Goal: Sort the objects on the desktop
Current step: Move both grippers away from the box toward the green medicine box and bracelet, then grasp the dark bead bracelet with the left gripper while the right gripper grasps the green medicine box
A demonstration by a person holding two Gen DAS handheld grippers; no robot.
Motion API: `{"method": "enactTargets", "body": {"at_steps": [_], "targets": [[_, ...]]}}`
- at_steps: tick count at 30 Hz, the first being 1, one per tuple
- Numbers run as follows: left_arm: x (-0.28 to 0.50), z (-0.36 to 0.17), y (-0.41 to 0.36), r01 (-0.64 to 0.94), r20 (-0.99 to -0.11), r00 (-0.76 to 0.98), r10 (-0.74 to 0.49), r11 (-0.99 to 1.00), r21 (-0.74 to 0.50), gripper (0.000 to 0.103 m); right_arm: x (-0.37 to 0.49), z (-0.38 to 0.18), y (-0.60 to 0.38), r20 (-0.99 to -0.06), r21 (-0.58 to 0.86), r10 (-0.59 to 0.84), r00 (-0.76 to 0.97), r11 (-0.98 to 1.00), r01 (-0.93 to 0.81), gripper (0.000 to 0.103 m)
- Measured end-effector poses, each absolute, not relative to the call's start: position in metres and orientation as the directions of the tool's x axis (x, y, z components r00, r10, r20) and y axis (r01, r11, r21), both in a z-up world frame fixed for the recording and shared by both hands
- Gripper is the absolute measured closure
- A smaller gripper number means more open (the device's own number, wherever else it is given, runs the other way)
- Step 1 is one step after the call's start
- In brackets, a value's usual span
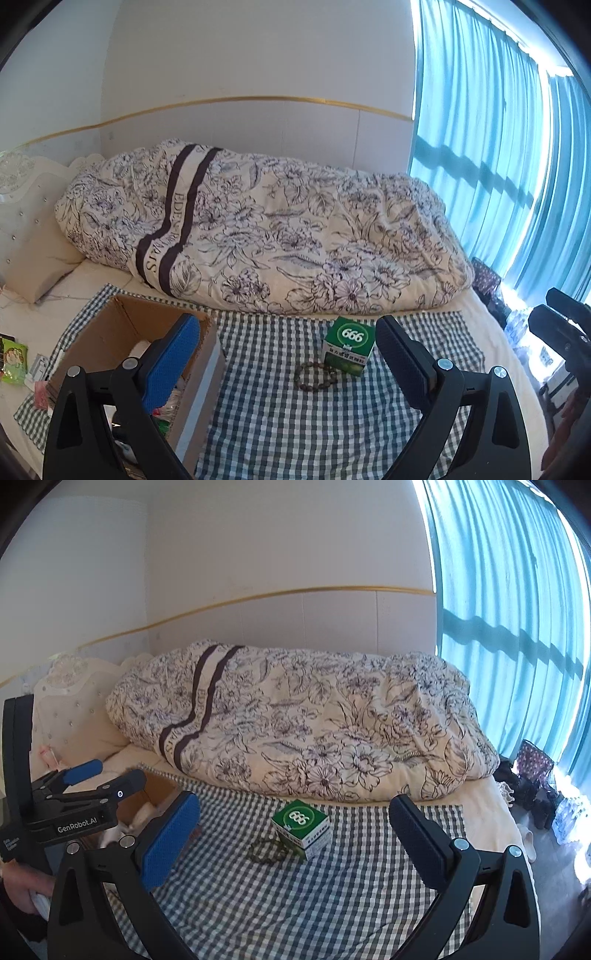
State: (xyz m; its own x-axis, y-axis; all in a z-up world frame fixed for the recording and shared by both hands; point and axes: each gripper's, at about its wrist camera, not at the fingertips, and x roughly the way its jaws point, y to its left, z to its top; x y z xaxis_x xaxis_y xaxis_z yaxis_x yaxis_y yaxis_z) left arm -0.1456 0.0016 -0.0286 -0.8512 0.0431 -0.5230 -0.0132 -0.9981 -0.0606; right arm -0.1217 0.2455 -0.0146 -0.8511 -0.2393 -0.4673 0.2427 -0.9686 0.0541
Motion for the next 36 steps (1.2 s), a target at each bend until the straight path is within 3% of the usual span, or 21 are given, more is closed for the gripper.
{"method": "enactTargets", "body": {"at_steps": [17, 26, 32, 36], "targets": [[-0.229, -0.171, 0.027, -0.073, -0.730, -0.681, 0.056, -0.997, -0.009, 0.005, -0.230, -0.158, 0.250, -0.649, 0.042, -0.416, -0.637, -0.856, 0.516, 0.000], [-0.262, -0.230, 0.042, -0.125, -0.779, -0.619, 0.097, -0.992, -0.025, 0.005, -0.301, -0.219, 0.259, -0.727, 0.143, -0.483, -0.488, -0.801, 0.581, 0.000], [-0.285, -0.268, 0.053, -0.143, -0.808, -0.576, 0.123, -0.989, -0.048, 0.005, -0.327, -0.247, 0.243, -0.788, 0.028, -0.421, -0.449, -0.753, 0.657, 0.000], [-0.300, -0.289, 0.060, -0.154, -0.823, -0.550, 0.141, -0.986, -0.066, 0.005, -0.342, -0.255, 0.240, -0.792, 0.030, -0.440, -0.423, -0.720, 0.693, 0.000]]}}
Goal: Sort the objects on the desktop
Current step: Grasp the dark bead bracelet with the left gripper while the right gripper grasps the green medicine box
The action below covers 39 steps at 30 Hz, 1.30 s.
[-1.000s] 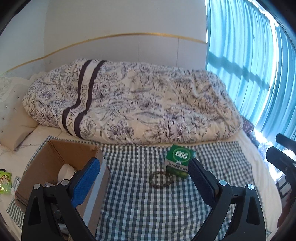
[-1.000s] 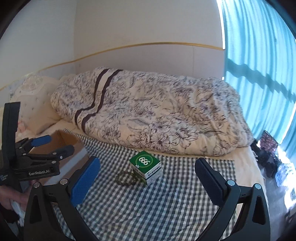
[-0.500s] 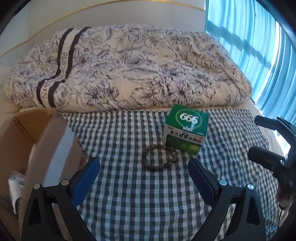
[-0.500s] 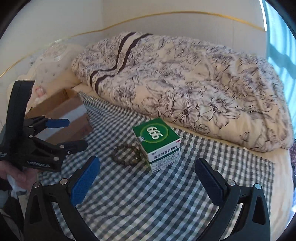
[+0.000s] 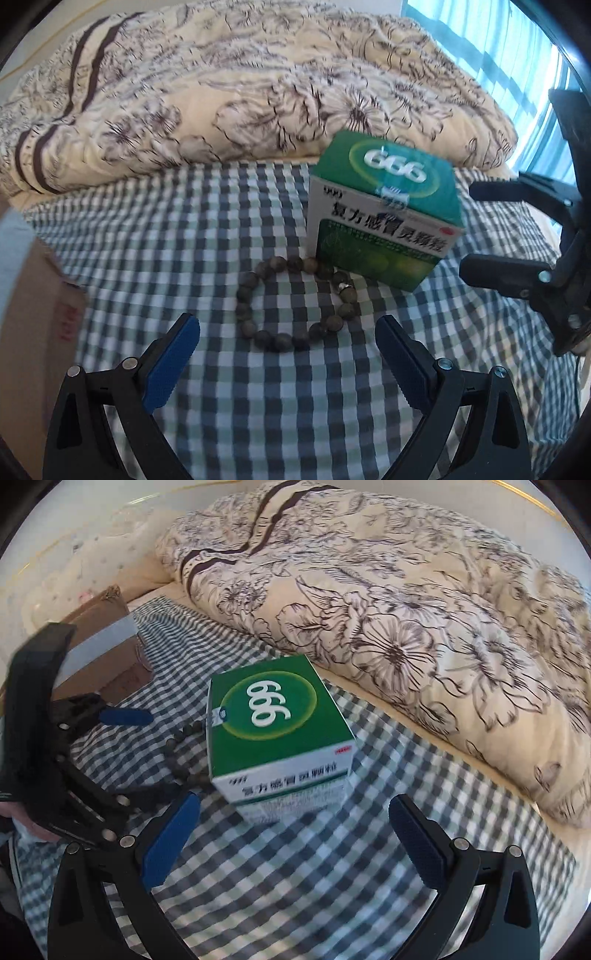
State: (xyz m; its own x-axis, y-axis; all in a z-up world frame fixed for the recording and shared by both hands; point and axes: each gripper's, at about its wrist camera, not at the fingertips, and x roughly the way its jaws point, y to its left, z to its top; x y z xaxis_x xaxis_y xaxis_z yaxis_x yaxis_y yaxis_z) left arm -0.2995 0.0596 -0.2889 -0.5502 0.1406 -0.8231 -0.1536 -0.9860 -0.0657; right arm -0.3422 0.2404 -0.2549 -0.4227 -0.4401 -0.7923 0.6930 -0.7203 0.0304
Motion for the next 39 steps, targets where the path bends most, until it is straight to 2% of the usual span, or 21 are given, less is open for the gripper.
{"method": "enactTargets", "body": {"at_steps": [7, 13, 19, 20, 21, 22, 23, 24, 29, 30, 32, 34, 39], "targets": [[-0.316, -0.313, 0.069, -0.170, -0.832, -0.534, 0.152, -0.983, -0.071, 0.005, -0.363, -0.264, 0.229, -0.781, 0.058, -0.486, -0.392, -0.681, 0.730, 0.000], [-0.322, -0.313, 0.068, -0.165, -0.819, -0.551, 0.163, -0.983, -0.085, 0.006, -0.369, -0.275, 0.207, -0.779, 0.010, -0.472, -0.412, -0.666, 0.746, 0.000], [-0.321, -0.314, 0.064, -0.151, -0.810, -0.562, 0.168, -0.984, -0.099, 0.014, -0.365, -0.284, 0.190, -0.774, -0.055, -0.428, -0.467, -0.689, 0.722, 0.000], [-0.321, -0.314, 0.064, -0.152, -0.809, -0.564, 0.166, -0.984, -0.097, 0.018, -0.364, -0.284, 0.189, -0.768, -0.067, -0.418, -0.485, -0.701, 0.710, 0.001], [-0.320, -0.313, 0.063, -0.151, -0.807, -0.568, 0.164, -0.984, -0.094, 0.026, -0.363, -0.284, 0.189, -0.764, -0.071, -0.413, -0.495, -0.710, 0.701, 0.002], [-0.318, -0.311, 0.061, -0.149, -0.804, -0.573, 0.161, -0.985, -0.091, 0.032, -0.363, -0.283, 0.190, -0.763, -0.069, -0.408, -0.502, -0.720, 0.690, 0.007], [-0.318, -0.311, 0.060, -0.144, -0.801, -0.578, 0.155, -0.986, -0.087, 0.046, -0.362, -0.282, 0.190, -0.764, -0.069, -0.395, -0.510, -0.737, 0.673, 0.017], [-0.317, -0.310, 0.058, -0.137, -0.800, -0.581, 0.149, -0.987, -0.084, 0.055, -0.361, -0.282, 0.191, -0.765, -0.066, -0.385, -0.516, -0.750, 0.658, 0.017], [-0.317, -0.308, 0.052, -0.124, -0.802, -0.579, 0.148, -0.988, -0.093, 0.073, -0.350, -0.279, 0.194, -0.761, -0.110, -0.329, -0.559, -0.784, 0.611, 0.018], [-0.318, -0.308, 0.051, -0.123, -0.803, -0.577, 0.150, -0.988, -0.096, 0.078, -0.349, -0.278, 0.196, -0.762, -0.101, -0.327, -0.559, -0.792, 0.601, 0.018], [-0.318, -0.307, 0.049, -0.123, -0.803, -0.576, 0.153, -0.987, -0.100, 0.081, -0.345, -0.274, 0.201, -0.760, -0.074, -0.335, -0.558, -0.807, 0.586, 0.019], [-0.313, -0.302, 0.052, -0.126, -0.800, -0.577, 0.163, -0.986, -0.110, 0.091, -0.337, -0.271, 0.202, -0.753, -0.066, -0.339, -0.564, -0.814, 0.577, 0.019], [-0.301, -0.291, 0.049, -0.129, -0.790, -0.588, 0.171, -0.985, -0.117, 0.092, -0.316, -0.263, 0.203, -0.744, -0.072, -0.313, -0.590, -0.841, 0.537, 0.019]]}}
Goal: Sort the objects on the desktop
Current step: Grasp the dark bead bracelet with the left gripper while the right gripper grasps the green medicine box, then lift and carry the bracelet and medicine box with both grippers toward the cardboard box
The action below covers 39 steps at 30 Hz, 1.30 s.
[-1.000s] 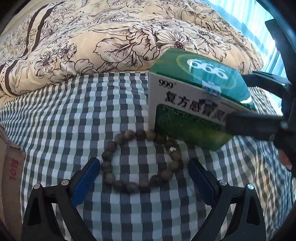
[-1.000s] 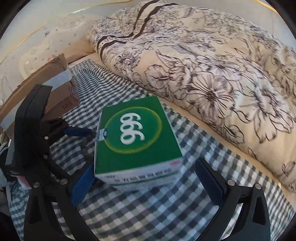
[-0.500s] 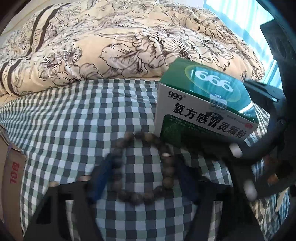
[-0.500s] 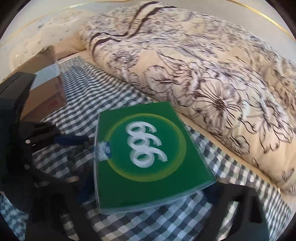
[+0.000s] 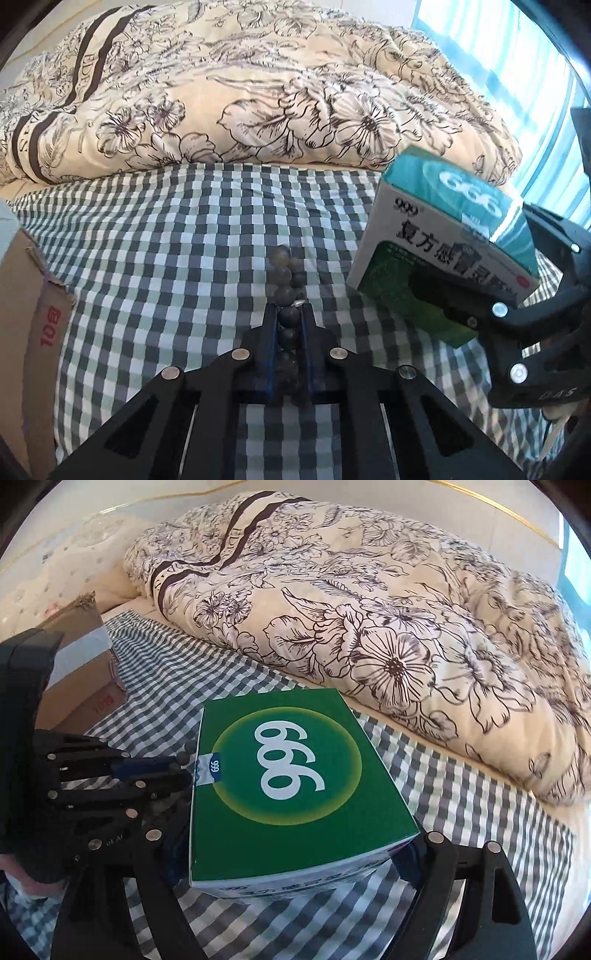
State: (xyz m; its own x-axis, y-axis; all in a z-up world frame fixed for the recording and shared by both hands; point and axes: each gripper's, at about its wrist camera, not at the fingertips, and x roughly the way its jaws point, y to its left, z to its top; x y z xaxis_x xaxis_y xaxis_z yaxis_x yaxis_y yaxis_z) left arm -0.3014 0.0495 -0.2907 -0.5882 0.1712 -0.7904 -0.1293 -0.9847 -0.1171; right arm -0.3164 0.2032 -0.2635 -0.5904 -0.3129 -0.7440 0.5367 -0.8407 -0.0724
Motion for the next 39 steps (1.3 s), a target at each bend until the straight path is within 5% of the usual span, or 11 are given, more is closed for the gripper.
{"method": "enactTargets", "body": {"at_steps": [39], "targets": [[-0.137, -0.105, 0.009, -0.127, -0.607, -0.779, 0.156, -0.988, -0.091, 0.092, -0.103, -0.092, 0.224, -0.516, 0.070, -0.236, -0.823, -0.970, 0.233, 0.019]]}}
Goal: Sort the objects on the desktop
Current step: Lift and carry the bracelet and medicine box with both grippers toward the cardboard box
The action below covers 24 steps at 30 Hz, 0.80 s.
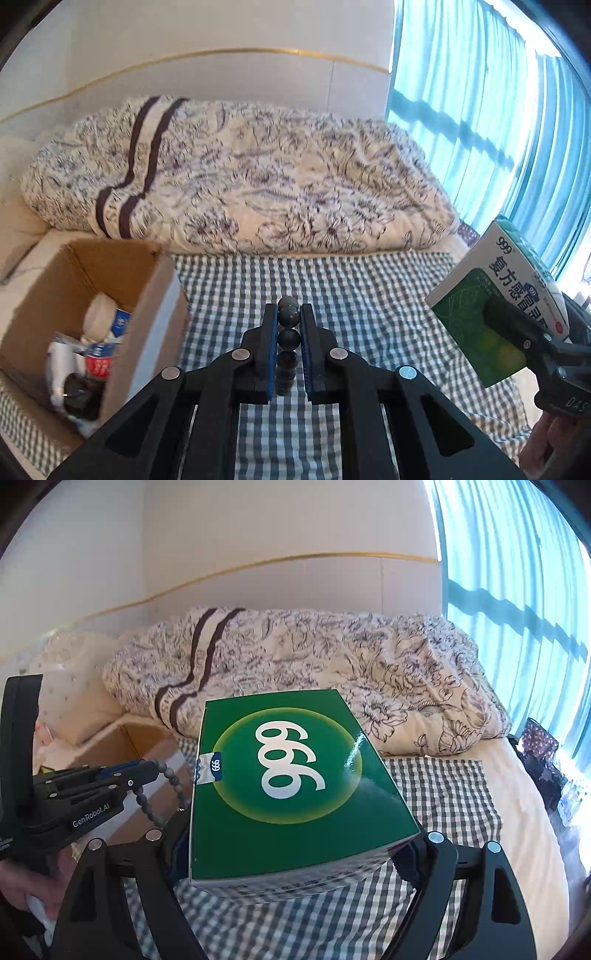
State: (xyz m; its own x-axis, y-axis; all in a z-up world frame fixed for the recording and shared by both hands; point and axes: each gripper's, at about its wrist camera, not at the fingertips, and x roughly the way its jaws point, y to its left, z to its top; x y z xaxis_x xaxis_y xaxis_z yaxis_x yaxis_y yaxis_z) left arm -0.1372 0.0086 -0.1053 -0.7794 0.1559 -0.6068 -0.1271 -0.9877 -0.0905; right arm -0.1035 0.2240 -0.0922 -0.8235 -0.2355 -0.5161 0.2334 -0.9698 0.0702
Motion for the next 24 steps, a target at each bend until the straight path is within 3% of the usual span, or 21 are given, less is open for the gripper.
{"method": "enactTargets", "body": {"at_steps": [24], "targets": [[0.001, 0.001, -0.016, -0.116, -0.438, -0.888, 0.138, -0.990, -0.076, 0.092, 0.016, -0.012, 0.195, -0.410, 0.041, -0.145, -0.900, -0.989, 0.141, 0.019]]}}
